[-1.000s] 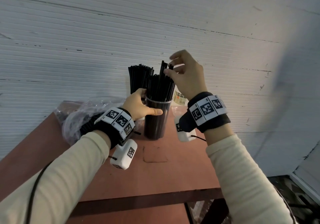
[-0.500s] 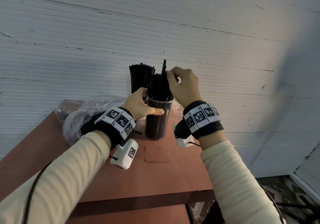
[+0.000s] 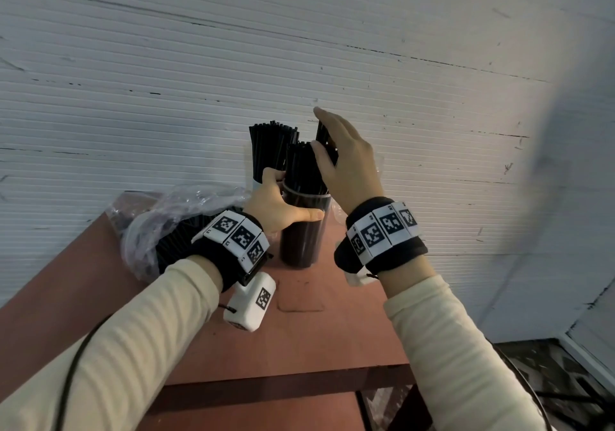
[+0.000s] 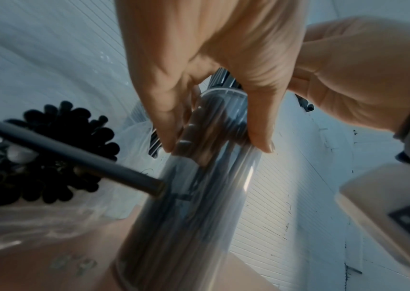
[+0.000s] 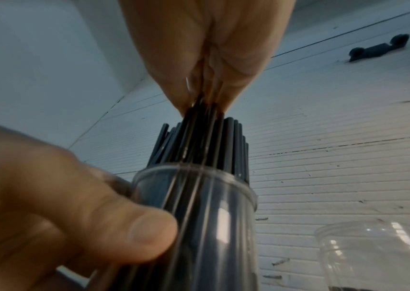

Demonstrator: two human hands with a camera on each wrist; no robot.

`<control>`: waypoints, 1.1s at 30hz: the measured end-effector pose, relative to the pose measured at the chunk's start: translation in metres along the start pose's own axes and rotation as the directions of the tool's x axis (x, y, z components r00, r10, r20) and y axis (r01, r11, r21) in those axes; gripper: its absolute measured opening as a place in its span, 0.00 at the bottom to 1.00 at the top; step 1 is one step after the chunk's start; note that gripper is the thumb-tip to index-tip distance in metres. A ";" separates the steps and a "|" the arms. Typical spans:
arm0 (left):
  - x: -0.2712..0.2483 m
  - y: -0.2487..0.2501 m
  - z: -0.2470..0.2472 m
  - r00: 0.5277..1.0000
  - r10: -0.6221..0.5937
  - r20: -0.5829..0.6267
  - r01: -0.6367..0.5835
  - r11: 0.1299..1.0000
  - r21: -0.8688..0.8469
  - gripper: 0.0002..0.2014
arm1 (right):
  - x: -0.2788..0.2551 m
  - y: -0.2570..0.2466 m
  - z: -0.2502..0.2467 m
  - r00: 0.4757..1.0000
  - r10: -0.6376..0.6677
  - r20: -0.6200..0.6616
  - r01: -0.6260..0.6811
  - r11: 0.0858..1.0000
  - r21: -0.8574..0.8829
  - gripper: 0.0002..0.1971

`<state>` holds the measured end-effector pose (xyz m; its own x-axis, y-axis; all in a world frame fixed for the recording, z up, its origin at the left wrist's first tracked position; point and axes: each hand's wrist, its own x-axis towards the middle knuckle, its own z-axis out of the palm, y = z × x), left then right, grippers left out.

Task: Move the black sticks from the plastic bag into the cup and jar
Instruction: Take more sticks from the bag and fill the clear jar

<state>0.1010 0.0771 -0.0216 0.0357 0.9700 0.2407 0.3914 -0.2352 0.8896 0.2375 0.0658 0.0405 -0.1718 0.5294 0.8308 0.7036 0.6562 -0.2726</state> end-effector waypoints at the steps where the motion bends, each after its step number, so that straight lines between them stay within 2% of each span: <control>1: 0.000 0.000 -0.001 1.000 0.000 -0.002 0.000 1.000 0.000 0.47 | 0.001 0.000 -0.001 1.000 -0.004 -0.019 0.004 1.000 0.008 0.21; 5: 0.000 0.001 -0.001 1.000 0.003 -0.010 -0.003 1.000 0.018 0.48 | 0.002 -0.002 -0.007 0.998 0.049 -0.042 -0.047 0.997 0.060 0.18; 10: -0.001 0.003 -0.002 1.000 -0.006 -0.005 0.006 1.000 0.030 0.46 | 0.001 -0.004 -0.010 0.997 0.075 -0.003 -0.074 0.994 0.075 0.16; 16: -0.006 0.009 0.001 0.999 -0.027 -0.045 0.030 0.997 0.068 0.45 | -0.003 -0.011 -0.016 0.998 0.054 0.045 -0.060 0.988 0.143 0.22; 18: -0.007 0.011 0.003 0.997 -0.027 -0.070 0.034 0.994 0.102 0.45 | -0.008 -0.011 -0.016 0.997 0.079 -0.005 -0.077 0.981 0.178 0.24; 21: -0.010 0.014 0.004 0.997 -0.018 -0.076 0.029 0.989 0.148 0.46 | -0.016 -0.008 -0.011 0.983 0.155 -0.103 -0.136 0.977 0.166 0.17; 24: -0.012 0.014 0.006 0.997 -0.009 -0.079 0.021 0.988 0.150 0.47 | -0.023 -0.006 -0.008 0.970 0.153 -0.188 -0.139 0.987 0.084 0.09; 27: -0.014 0.014 0.007 0.996 0.009 -0.084 0.001 0.992 0.127 0.47 | -0.030 -0.005 -0.003 0.970 0.227 -0.086 -0.224 0.974 0.040 0.06; 29: -0.013 0.013 0.005 0.999 0.000 -0.034 0.003 0.998 0.062 0.47 | -0.032 -0.001 0.000 0.957 0.290 -0.016 -0.290 0.957 -0.007 0.06; 33: -0.008 0.007 -0.005 0.998 0.026 0.052 -0.030 0.996 0.086 0.44 | -0.028 0.003 -0.005 0.947 0.322 0.015 -0.321 0.946 -0.051 0.08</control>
<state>0.0988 0.0670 -0.0155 0.0933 0.9654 0.2434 0.4681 -0.2583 0.8451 0.2474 0.0501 0.0188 0.0535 0.7208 0.6911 0.7555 0.4233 -0.5000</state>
